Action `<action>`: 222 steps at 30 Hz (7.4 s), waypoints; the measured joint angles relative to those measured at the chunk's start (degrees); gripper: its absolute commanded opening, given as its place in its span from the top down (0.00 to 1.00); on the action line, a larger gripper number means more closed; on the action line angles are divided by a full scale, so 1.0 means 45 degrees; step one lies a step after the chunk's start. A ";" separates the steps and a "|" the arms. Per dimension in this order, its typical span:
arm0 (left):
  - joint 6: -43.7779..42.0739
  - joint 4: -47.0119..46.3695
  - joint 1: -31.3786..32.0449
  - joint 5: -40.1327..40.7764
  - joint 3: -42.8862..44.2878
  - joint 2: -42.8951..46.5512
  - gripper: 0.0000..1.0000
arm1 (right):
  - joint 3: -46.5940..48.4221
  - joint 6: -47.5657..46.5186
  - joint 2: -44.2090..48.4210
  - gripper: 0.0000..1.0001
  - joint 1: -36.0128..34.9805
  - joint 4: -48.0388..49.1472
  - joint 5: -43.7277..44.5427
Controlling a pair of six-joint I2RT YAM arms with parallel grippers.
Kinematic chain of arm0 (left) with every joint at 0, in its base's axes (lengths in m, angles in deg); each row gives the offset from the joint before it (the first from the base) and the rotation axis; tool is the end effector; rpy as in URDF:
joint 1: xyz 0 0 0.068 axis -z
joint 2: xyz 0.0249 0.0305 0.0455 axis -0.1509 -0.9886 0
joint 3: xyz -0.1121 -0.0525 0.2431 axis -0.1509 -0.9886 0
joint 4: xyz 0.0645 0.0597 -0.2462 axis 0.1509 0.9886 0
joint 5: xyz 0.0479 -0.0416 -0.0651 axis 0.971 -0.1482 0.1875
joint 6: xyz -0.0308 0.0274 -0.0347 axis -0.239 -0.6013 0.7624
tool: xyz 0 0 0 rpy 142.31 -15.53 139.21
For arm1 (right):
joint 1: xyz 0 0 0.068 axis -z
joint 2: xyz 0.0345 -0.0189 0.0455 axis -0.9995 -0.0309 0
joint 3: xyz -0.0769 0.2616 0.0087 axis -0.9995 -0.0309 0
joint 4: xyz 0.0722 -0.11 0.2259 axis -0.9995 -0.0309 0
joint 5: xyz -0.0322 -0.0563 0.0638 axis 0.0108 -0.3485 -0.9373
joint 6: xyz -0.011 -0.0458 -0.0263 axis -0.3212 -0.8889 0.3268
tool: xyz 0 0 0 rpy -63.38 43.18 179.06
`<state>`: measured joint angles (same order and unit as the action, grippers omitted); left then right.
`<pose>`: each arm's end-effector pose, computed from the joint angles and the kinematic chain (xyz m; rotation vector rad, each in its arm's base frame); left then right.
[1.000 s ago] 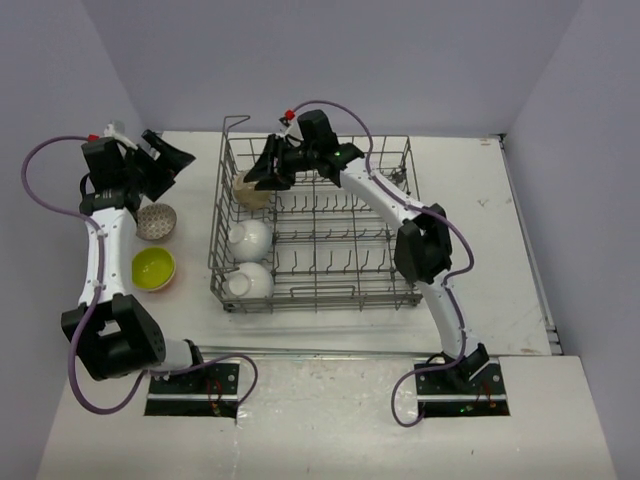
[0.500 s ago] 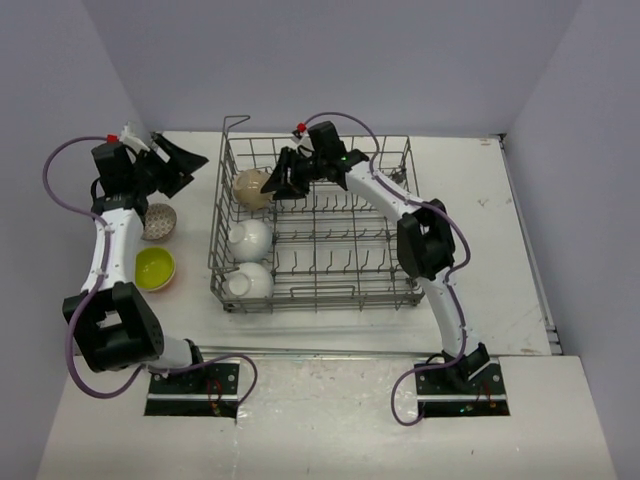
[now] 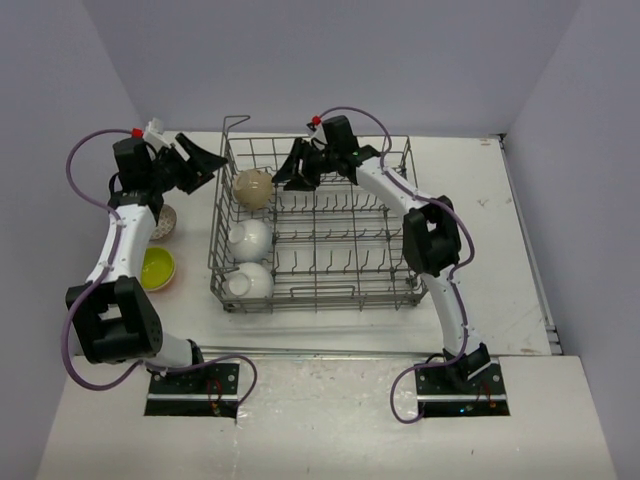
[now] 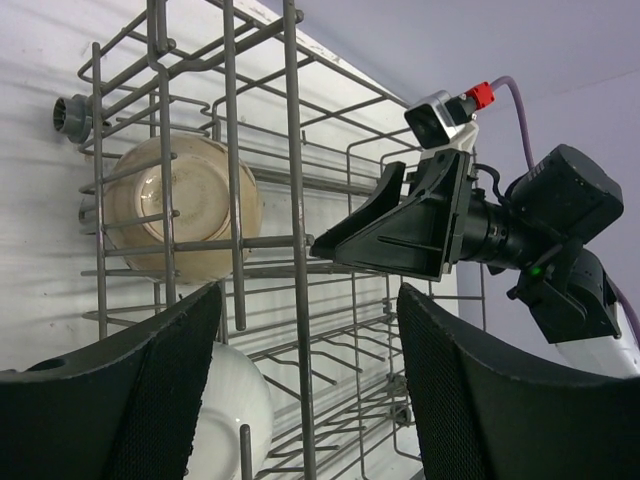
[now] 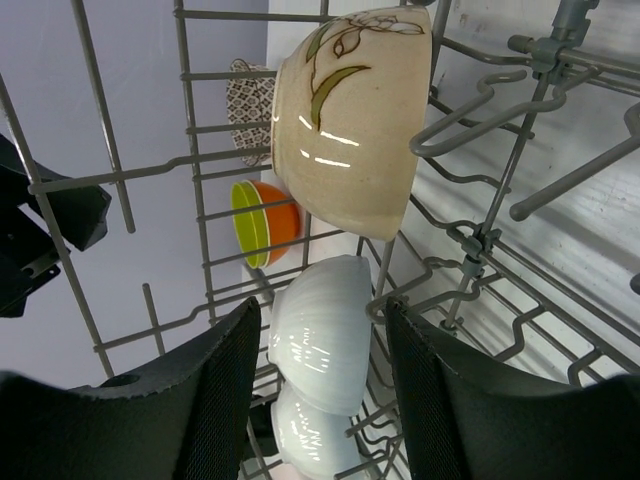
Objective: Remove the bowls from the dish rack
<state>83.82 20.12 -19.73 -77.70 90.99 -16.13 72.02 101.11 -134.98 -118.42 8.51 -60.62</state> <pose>0.3314 0.0421 0.3220 -0.4969 1.9810 -1.0198 0.4627 0.2958 0.2401 -0.0447 2.4392 1.4905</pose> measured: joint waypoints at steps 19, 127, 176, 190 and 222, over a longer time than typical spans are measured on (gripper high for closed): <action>0.0102 -0.0185 0.0403 -0.0010 0.0000 -0.0719 0.86 | 0.0243 0.1583 -0.0845 0.47 0.0049 0.1151 0.0010; 0.1428 -0.1409 0.0413 -0.0573 -0.0384 -0.0918 1.00 | -0.2361 0.8621 -0.2186 1.00 -0.1088 1.5703 -0.1005; 0.1248 -0.1724 0.0291 -0.1545 0.0189 -0.1836 1.00 | -0.2958 -0.6256 0.6334 1.00 0.5435 -0.9884 1.3075; 0.1069 -0.1545 0.0291 -0.1700 0.0510 -0.2108 1.00 | -0.1239 -0.6343 0.1977 1.00 0.7800 -1.0292 1.3066; 0.1010 -0.1588 0.0301 -0.1647 0.0568 -0.2157 1.00 | -0.0039 -0.6377 0.1307 0.38 0.7669 -1.0443 1.3216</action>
<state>88.37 12.98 -18.37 -85.11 93.55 -25.83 71.85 72.41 -129.10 -83.91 -38.48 -1.15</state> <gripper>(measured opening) 0.030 0.598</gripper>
